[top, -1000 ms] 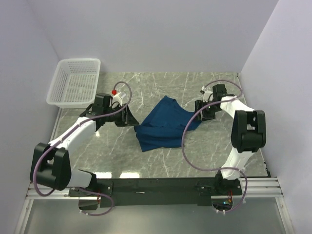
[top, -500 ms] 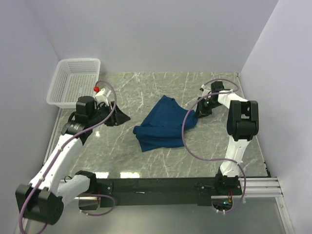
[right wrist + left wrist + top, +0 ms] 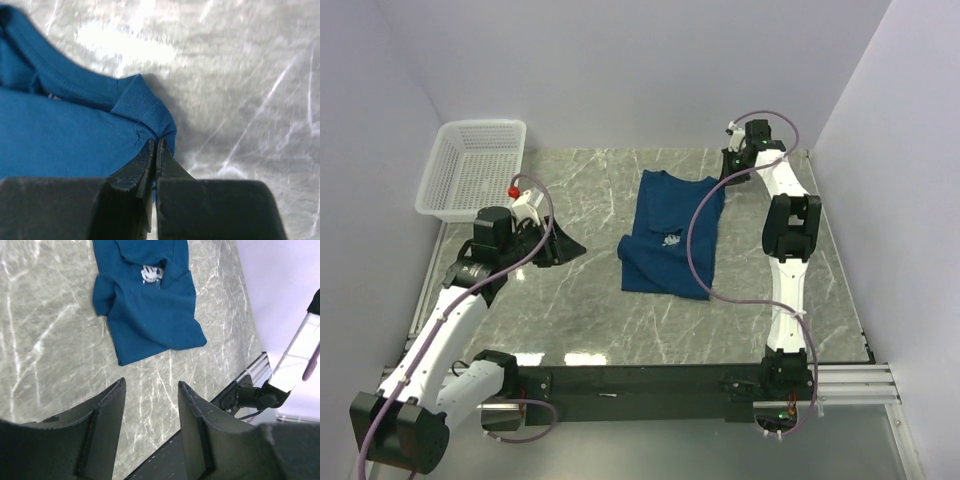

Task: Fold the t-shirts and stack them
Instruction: Fold the tshirt

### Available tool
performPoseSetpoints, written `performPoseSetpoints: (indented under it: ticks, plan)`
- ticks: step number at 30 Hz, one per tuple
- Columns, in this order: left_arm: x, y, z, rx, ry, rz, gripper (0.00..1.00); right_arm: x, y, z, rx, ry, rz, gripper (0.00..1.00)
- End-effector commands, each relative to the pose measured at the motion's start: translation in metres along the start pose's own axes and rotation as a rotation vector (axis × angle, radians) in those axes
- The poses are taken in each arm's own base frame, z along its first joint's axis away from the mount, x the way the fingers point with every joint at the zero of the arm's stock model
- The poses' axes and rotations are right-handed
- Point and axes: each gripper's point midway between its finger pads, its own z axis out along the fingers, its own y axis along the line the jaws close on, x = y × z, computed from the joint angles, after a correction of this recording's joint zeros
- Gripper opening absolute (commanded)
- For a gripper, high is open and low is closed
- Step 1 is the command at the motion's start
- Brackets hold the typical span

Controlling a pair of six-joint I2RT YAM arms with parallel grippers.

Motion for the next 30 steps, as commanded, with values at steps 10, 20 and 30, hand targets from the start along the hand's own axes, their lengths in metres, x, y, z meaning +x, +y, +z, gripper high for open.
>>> performPoseSetpoints:
  ticks: [10,20,30]
  plan:
    - [0.019,0.01,0.063,0.13,0.137,-0.148,0.56,-0.061,0.021,-0.041,0.223,-0.255,-0.162,0.58]
    - [0.019,0.051,0.141,-0.02,0.211,-0.21,0.55,0.068,0.123,-0.125,-0.291,-0.112,-0.4,0.71]
    - [0.016,0.047,0.167,0.021,0.232,-0.219,0.55,0.133,0.123,-0.104,-0.361,0.092,-0.147,0.6]
